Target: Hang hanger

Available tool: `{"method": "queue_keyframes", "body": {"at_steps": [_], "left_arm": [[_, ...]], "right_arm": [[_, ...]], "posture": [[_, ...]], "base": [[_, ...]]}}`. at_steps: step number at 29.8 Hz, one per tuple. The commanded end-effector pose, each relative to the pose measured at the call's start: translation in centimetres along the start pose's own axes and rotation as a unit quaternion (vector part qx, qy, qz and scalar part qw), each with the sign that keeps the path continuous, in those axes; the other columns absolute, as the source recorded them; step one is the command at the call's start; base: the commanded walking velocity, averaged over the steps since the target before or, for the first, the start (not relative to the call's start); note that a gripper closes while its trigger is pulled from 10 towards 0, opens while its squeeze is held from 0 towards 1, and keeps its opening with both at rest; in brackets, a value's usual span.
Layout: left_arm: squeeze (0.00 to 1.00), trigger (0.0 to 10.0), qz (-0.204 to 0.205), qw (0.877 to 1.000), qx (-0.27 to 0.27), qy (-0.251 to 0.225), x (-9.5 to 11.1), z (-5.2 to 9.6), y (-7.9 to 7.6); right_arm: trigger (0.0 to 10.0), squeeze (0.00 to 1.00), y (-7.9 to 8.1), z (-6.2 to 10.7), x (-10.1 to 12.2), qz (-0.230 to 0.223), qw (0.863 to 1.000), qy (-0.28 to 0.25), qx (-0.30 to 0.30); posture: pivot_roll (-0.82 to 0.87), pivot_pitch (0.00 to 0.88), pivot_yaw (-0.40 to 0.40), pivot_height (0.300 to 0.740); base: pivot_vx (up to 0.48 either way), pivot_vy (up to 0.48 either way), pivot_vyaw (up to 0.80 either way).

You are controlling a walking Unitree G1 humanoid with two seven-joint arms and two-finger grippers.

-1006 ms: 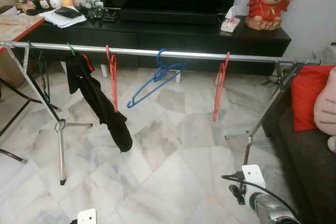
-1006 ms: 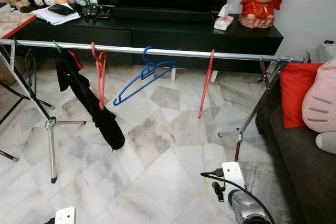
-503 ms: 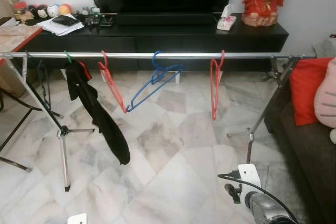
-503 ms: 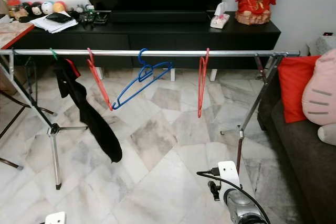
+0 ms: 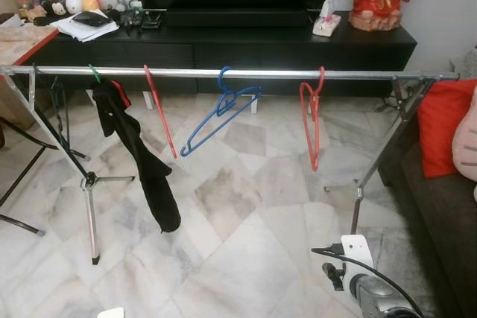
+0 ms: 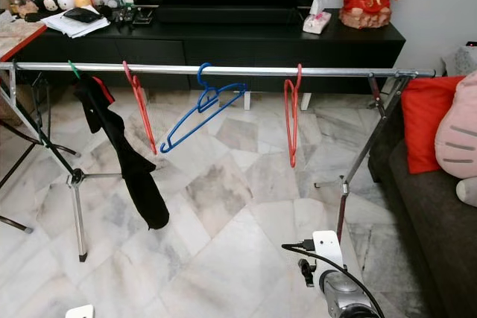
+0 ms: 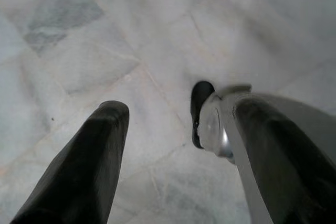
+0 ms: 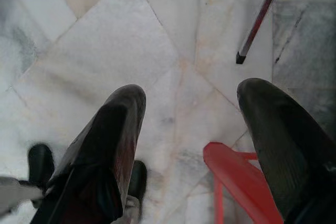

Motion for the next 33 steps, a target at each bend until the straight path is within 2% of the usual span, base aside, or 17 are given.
{"method": "queue_keyframes", "body": {"at_steps": [1, 3, 5, 11, 22, 27, 33], "left_arm": [[0.0, 10.0, -0.01, 1.0, 0.006, 0.007, -0.6, 0.1, 0.3], [0.0, 10.0, -0.011, 1.0, 0.006, 0.007, -0.6, 0.2, 0.3], [0.0, 10.0, -0.02, 1.0, 0.005, 0.011, -0.4, 0.1, 0.4], [0.0, 10.0, -0.021, 1.0, 0.011, 0.008, -0.4, 0.1, 0.9], [0.0, 10.0, -0.032, 0.999, 0.019, 0.004, -0.6, 0.3, 1.3], [0.0, 10.0, -0.024, 0.999, 0.024, 0.01, -1.3, 0.4, 1.6], [0.0, 10.0, -0.041, 0.999, 0.019, 0.018, -1.9, 0.6, 1.5]], "right_arm": [[10.0, 0.0, -0.3, 0.1, -0.7, -0.024, 1.0, 0.008, -0.009], [10.0, 0.0, -0.3, 0.1, -0.7, -0.027, 1.0, 0.008, -0.01], [10.0, 0.0, -0.6, 0.1, -0.9, -0.006, 0.999, 0.021, -0.024], [10.0, 0.0, -0.7, 0.1, -1.4, 0.01, 0.998, 0.041, -0.037], [10.0, 0.0, -0.4, 0.1, -1.6, 0.008, 0.999, 0.041, -0.028], [10.0, 0.0, -0.3, 0.1, -1.8, 0.011, 0.999, 0.038, -0.021], [10.0, 0.0, -0.3, 0.2, -2.1, -0.002, 0.999, 0.04, -0.027]], "posture": [[-0.08, 0.0, -0.016, 0.74], [-0.08, 0.0, -0.016, 0.74], [-0.1, 0.0, 0.0, 0.74], [-0.1, 0.0, 0.011, 0.74], [-0.06, 0.0, 0.005, 0.74], [-0.07, 0.0, 0.015, 0.74], [-0.08, 0.0, 0.03, 0.74]], "base": [[0.0, 0.0, -0.69], [0.0, 0.0, -0.69], [0.0, 0.0, -0.69], [0.0, 0.0, -0.69], [0.0, 0.0, -0.68], [0.0, -0.288, -0.68], [0.0, 0.0, -0.67]]}}
Point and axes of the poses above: a point about 5 cm out from each wrist's last joint towards the gripper, its own z axis pointing back from the gripper into the wrist, its own x axis along the axis of the wrist's last joint, y = z × x, the point moved 2 cm from there along -z, pointing out of the wrist towards the gripper
